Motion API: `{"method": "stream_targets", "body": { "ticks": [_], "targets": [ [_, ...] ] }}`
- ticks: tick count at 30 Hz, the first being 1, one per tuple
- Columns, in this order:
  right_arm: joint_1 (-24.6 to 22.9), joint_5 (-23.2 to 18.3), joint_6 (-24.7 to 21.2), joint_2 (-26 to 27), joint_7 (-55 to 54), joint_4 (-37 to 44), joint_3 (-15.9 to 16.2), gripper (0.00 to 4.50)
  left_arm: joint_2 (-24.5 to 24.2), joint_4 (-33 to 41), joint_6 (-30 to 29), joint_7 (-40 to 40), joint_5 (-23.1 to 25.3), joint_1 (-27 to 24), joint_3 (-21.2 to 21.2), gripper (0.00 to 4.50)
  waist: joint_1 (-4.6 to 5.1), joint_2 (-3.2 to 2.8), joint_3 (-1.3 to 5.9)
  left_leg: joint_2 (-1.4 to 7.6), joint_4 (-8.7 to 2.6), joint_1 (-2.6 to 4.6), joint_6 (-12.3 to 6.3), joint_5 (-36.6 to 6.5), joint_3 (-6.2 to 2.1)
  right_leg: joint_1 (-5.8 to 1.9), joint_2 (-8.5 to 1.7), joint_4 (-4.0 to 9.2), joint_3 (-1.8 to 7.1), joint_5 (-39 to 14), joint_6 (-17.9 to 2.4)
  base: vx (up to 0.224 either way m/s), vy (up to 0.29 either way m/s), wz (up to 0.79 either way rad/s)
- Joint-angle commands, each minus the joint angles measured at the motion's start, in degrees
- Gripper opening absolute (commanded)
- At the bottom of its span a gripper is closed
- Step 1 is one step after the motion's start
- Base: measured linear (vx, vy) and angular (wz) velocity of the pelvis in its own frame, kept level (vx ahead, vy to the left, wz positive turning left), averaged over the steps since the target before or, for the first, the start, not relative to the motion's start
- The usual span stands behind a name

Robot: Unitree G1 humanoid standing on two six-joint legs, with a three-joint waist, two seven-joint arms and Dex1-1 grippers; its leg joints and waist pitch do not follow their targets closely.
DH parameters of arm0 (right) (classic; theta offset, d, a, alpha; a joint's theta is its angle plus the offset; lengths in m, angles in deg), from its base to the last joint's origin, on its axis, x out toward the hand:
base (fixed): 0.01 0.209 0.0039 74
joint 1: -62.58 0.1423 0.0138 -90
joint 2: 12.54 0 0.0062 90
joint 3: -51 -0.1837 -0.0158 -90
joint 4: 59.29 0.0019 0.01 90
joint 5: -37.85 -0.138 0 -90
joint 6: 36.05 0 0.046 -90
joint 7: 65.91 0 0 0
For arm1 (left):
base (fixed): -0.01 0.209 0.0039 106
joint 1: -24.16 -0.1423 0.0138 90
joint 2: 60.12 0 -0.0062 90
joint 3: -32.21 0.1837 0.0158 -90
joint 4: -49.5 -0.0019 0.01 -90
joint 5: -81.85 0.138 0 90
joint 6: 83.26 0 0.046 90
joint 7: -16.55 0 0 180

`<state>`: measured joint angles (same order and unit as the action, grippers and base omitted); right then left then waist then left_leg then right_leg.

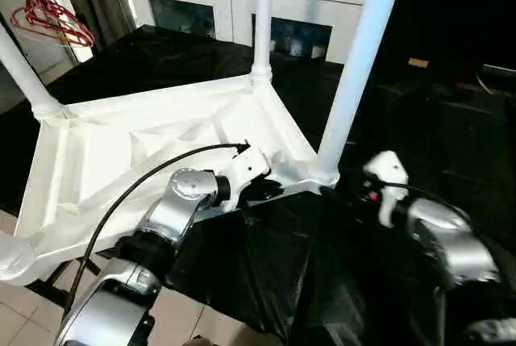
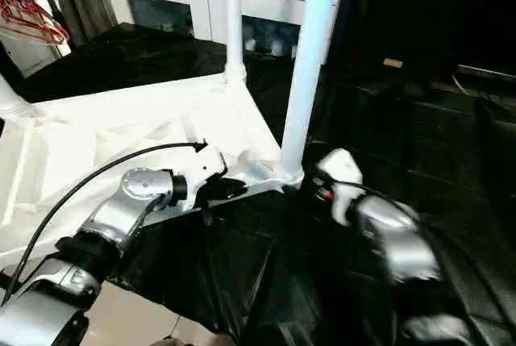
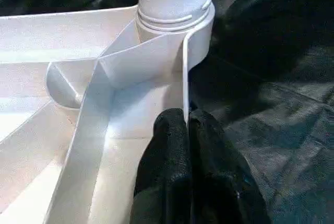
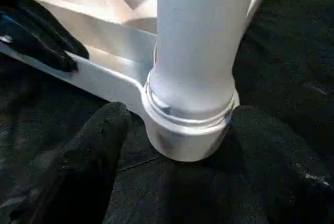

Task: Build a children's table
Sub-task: Rotate leg to tighten

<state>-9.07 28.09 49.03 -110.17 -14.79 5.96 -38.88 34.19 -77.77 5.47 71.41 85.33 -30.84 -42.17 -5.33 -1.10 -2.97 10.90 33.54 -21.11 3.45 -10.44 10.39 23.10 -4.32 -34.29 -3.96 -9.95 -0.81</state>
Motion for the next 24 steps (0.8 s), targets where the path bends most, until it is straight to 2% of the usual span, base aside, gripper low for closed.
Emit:
{"method": "stream_targets", "body": {
  "ticks": [1, 2, 3, 5, 7, 11, 16, 18, 19, 21, 24],
  "targets": [
    [-0.6, -1.8, -0.8, -1.1, 1.9, 2.8, -1.1, 3.5, 0.2, 2.7, 2.3, 2.3, -2.4, -0.1, 0.2, 0.0, -0.13, 0.63, 3.58, 2.41, -3.86, 0.39, -4.34, -12.5, -0.76, -3.01, -4.18, 4.63, 2.58, -14.7, -11.5, 0.0, 0.0, 0.0],
    [-1.4, -2.9, -1.8, -1.8, 3.3, 4.5, -1.2, 3.5, -0.1, 3.2, 2.4, 3.2, -2.7, -0.3, 0.3, 0.0, -0.18, 0.47, 3.58, 2.43, -3.87, 0.36, -4.43, -12.4, -0.79, -3.07, -4.18, 4.61, 2.57, -14.3, -11.7, 0.0, 0.0, 0.0],
    [-1.7, -3.9, -3.0, -2.1, 4.1, 5.5, -1.4, 3.5, -0.4, 3.5, 2.4, 4.2, -2.9, -0.5, 0.4, 0.0, -0.21, 0.56, 3.6, 2.46, -3.84, 0.4, -4.54, -12.2, -0.78, -3.08, -4.13, 4.53, 2.56, -13.9, -11.8, 0.0, 0.0, 0.0],
    [-1.8, -4.9, -4.6, -2.3, 4.9, 6.4, -1.5, 3.82, -0.8, 4.0, 2.5, 5.3, -3.2, -0.8, 0.6, 0.0, -0.29, 0.37, 3.65, 2.47, -3.78, 0.36, -4.9, -11.5, -0.75, -3.06, -4.06, 4.37, 2.55, -12.8, -12.1, 0.0, 0.0, 0.0],
    [-2.1, -5.6, -6.0, -2.4, 6.2, 7.7, -0.9, 3.9, -1.3, 4.7, 2.4, 6.4, -3.3, -1.1, 0.8, 0.0, -0.36, 0.28, 3.62, 2.51, -3.79, 0.34, -4.77, -11.7, -0.74, -2.98, -4.07, 4.42, 2.47, -13.2, -12.3, 0.0, 0.0, 0.0],
    [-2.3, -3.8, -4.6, -2.5, 6.0, 8.7, 1.3, 4.3, -1.8, 5.4, 2.5, 7.7, -3.5, -1.6, 0.9, 0.0, -0.5, 0.25, 3.63, 2.52, -3.83, 0.42, -4.15, -11.7, -0.78, -2.88, -4.21, 4.51, 2.5, -14.7, -11.8, 0.0, 0.0, 0.0],
    [0.8, -1.1, -3.0, -1.6, 3.9, 5.5, 2.6, 4.3, -2.8, 7.6, 1.7, 9.2, -4.1, -2.8, 1.2, 0.0, -0.48, 0.54, 3.68, 2.45, -3.83, 0.44, -3.58, -11.3, -0.74, -2.83, -4.24, 4.35, 2.54, -14.2, -11.8, 0.0, 0.0, 0.0],
    [1.5, -0.9, -3.3, -1.4, 4.0, 4.8, 2.6, 4.3, -3.0, 7.9, 1.5, 9.3, -4.2, -3.0, 1.2, 0.0, -0.54, 0.37, 3.65, 2.44, -3.77, 0.47, -3.72, -11.2, -0.68, -2.79, -4.19, 4.34, 2.58, -14.1, -11.8, 0.0, 0.0, 0.0],
    [1.9, -0.9, -3.4, -1.4, 4.0, 4.5, 2.6, 4.13, -3.1, 8.0, 1.3, 9.3, -4.1, -3.2, 1.1, 0.0, -0.56, 0.49, 3.69, 2.47, -3.77, 0.45, -3.76, -11.0, -0.73, -2.87, -4.24, 4.2, 2.58, -14.0, -11.8, 0.0, 0.0, 0.0],
    [2.5, -0.9, -3.5, -1.4, 4.2, 3.9, 2.9, 4.13, -3.3, 8.3, 1.1, 9.2, -4.0, -3.5, 0.8, 0.0, -0.58, 0.57, 3.74, 2.48, -3.7, 0.46, -3.92, -10.4, -0.67, -2.88, -4.21, 4.13, 2.6, -13.0, -12.0, 0.0, 0.0, 0.0],
    [3.2, -1.3, -3.5, -1.3, 4.4, 3.1, 3.1, 3.85, -3.5, 8.7, 0.7, 9.2, -4.0, -3.8, 0.6, 0.0, -0.71, 0.72, 3.83, 2.44, -3.56, 0.34, -4.34, -9.3, -0.62, -2.97, -4.22, 3.83, 2.58, -11.4, -12.4, 0.0, 0.0, 0.0]
  ]
}}
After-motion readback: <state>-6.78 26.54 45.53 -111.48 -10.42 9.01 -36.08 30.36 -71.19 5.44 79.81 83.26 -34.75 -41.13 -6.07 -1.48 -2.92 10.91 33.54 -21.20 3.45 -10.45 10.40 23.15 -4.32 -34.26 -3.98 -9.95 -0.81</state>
